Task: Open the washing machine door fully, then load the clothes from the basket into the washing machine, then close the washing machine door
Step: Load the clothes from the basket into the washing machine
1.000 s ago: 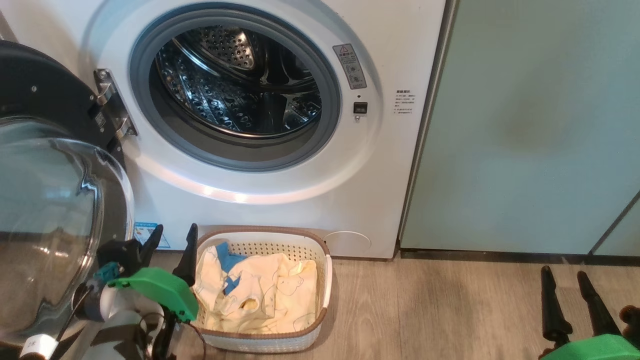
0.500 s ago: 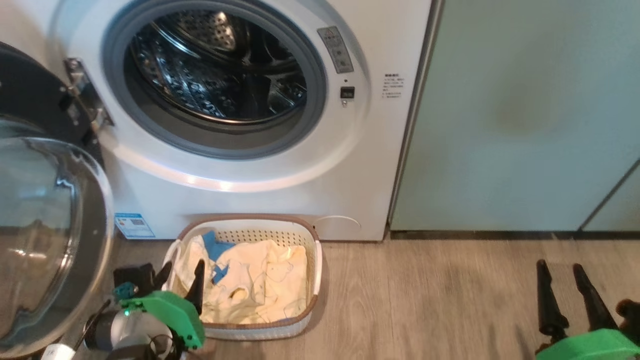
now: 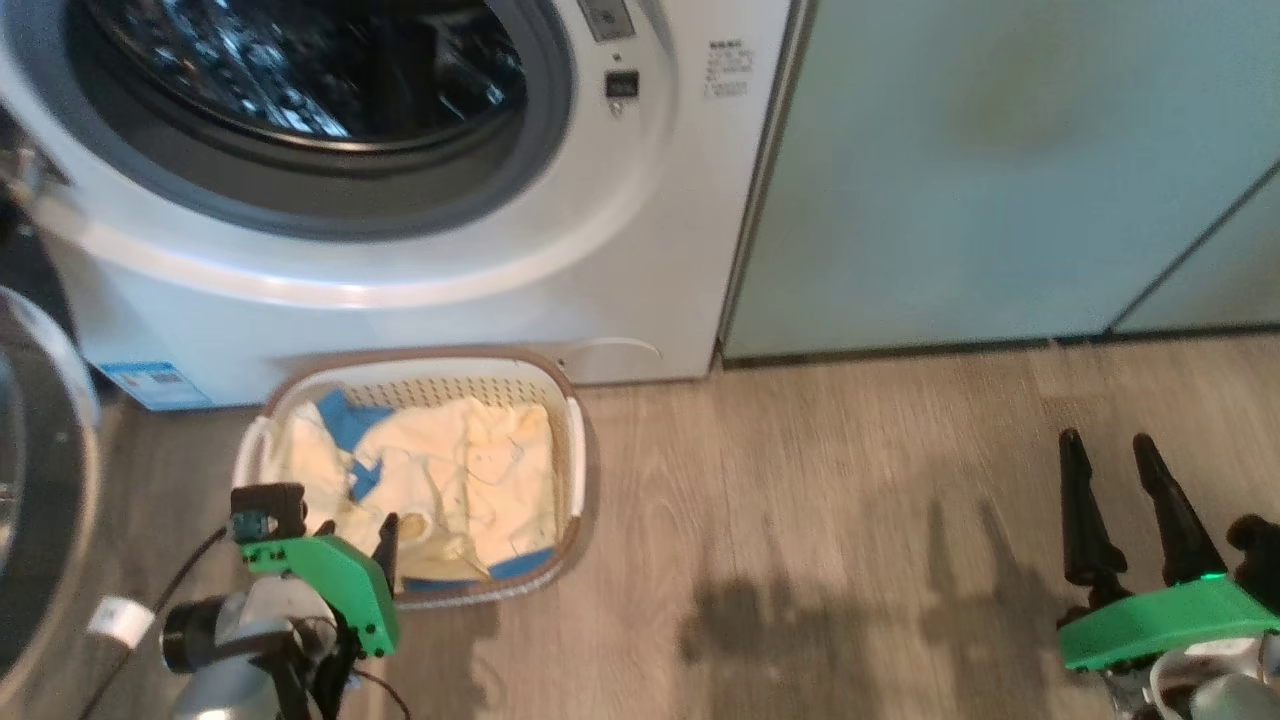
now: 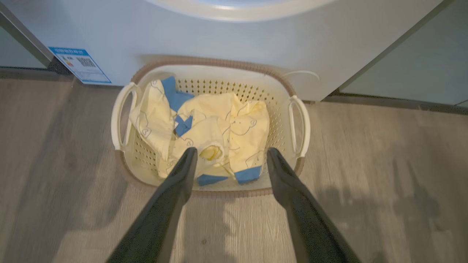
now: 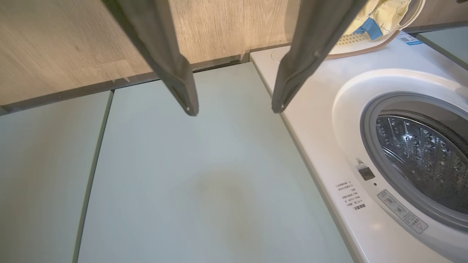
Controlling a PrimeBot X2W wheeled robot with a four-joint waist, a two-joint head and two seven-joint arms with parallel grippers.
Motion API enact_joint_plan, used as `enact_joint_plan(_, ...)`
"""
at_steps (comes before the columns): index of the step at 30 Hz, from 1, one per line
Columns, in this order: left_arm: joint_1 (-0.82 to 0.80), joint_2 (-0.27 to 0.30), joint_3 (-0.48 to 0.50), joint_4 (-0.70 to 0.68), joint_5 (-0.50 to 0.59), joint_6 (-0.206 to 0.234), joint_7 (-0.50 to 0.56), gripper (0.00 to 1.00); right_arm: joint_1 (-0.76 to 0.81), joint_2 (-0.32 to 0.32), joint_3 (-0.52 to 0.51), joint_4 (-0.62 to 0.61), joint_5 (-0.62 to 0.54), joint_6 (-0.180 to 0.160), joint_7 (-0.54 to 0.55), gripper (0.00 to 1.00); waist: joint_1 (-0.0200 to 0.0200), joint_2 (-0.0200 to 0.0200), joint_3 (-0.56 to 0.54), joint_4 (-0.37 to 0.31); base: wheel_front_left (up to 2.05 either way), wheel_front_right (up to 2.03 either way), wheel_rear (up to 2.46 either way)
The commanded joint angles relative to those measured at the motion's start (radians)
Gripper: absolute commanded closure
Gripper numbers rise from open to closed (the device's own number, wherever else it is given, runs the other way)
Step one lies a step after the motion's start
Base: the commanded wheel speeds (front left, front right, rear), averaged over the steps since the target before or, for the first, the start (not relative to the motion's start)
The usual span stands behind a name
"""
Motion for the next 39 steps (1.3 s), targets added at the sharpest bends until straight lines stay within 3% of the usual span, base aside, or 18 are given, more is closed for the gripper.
enact_joint_plan(1,-0.044,0.037,0.022,-0.004,-0.005,0.0,0.005,0.0,-0.039,-0.013,0.018,-0.036,0.006,0.0,-0.01,0.0,-0.0001,0.0,0.047,-0.036,0.0,0.0,0.0)
enact_joint_plan(12,-0.216,0.099,-0.008,0.181,-0.035,-0.004,0.119,0.0,-0.104,0.009,0.047,-0.053,0.017,0.0,-0.01,0.0,-0.0001,0.0,0.211,-0.121,0.0,0.0,0.0)
enact_joint_plan(28,-0.399,0.164,-0.067,0.238,-0.045,-0.003,0.237,0.0,-0.179,0.04,0.042,-0.077,0.019,0.0,-0.01,0.0,-0.0001,0.0,0.427,-0.156,0.0,0.0,0.0)
enact_joint_plan(39,-0.548,0.229,-0.106,0.253,-0.013,0.064,0.327,0.0,-0.231,0.062,0.038,-0.101,0.016,0.0,-0.01,0.0,-0.0001,0.0,0.611,-0.154,0.0,0.0,0.0)
